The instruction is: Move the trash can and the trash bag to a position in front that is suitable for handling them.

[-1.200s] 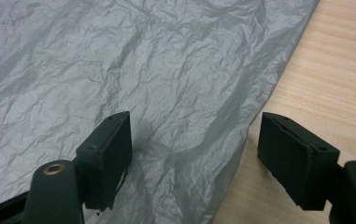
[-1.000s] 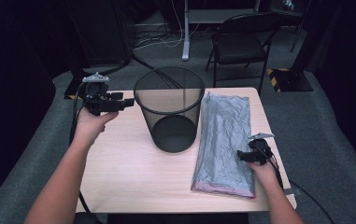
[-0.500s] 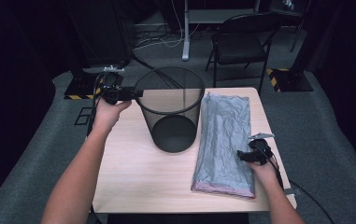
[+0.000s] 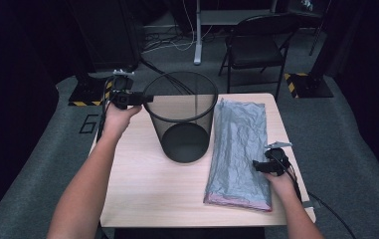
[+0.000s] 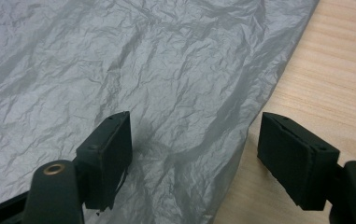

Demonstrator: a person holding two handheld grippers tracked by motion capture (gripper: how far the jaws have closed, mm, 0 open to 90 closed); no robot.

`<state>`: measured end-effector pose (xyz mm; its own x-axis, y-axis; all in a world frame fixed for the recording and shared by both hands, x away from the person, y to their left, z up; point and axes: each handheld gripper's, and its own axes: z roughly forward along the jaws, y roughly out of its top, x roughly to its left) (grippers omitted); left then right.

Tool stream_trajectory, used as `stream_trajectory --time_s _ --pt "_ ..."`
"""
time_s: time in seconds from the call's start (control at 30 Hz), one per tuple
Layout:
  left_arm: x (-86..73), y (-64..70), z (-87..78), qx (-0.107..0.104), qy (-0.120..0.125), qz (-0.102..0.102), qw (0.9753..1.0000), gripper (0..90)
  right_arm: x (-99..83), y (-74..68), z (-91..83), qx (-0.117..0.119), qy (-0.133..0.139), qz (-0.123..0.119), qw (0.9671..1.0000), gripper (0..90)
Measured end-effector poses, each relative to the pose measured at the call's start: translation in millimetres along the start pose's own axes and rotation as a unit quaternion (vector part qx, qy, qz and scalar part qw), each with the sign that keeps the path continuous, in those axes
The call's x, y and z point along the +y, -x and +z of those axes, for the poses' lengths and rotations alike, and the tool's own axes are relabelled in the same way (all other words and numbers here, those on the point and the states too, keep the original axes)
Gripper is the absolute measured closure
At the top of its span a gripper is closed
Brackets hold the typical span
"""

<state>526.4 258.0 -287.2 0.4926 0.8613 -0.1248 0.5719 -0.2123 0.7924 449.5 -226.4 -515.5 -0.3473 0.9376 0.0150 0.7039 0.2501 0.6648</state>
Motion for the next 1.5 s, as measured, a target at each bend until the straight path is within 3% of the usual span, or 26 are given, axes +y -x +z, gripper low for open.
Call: stream_trajectory --time_s 0.27,0.5,0.77,1.3,1.5 --pt "-0.2 4.8 9.5 0.012 -0.017 0.020 0.9996 55.5 0.2 0.6 0.4 0.000 0.002 -0.002 1.0000 25.2" --pt "-1.7 4.1 2.2 0.002 -0.021 0.026 0.9994 54.7 -0.3 0.5 0.1 0.001 0.002 0.000 1.0000 25.2" --pt "-6.1 8.6 -10.2 0.007 -0.038 0.056 0.9976 52.7 -0.2 0.7 0.2 0.001 0.002 0.000 1.0000 25.2" --pt "-20.9 13.8 -29.6 -0.029 -0.052 0.072 0.9956 53.4 -0.7 2.6 -0.8 0.001 -0.001 -0.006 1.0000 25.3" --pt "-24.9 18.8 -36.1 -0.039 -0.064 0.082 0.9938 53.4 -0.7 2.7 -1.3 -0.001 -0.003 -0.006 1.0000 25.4"
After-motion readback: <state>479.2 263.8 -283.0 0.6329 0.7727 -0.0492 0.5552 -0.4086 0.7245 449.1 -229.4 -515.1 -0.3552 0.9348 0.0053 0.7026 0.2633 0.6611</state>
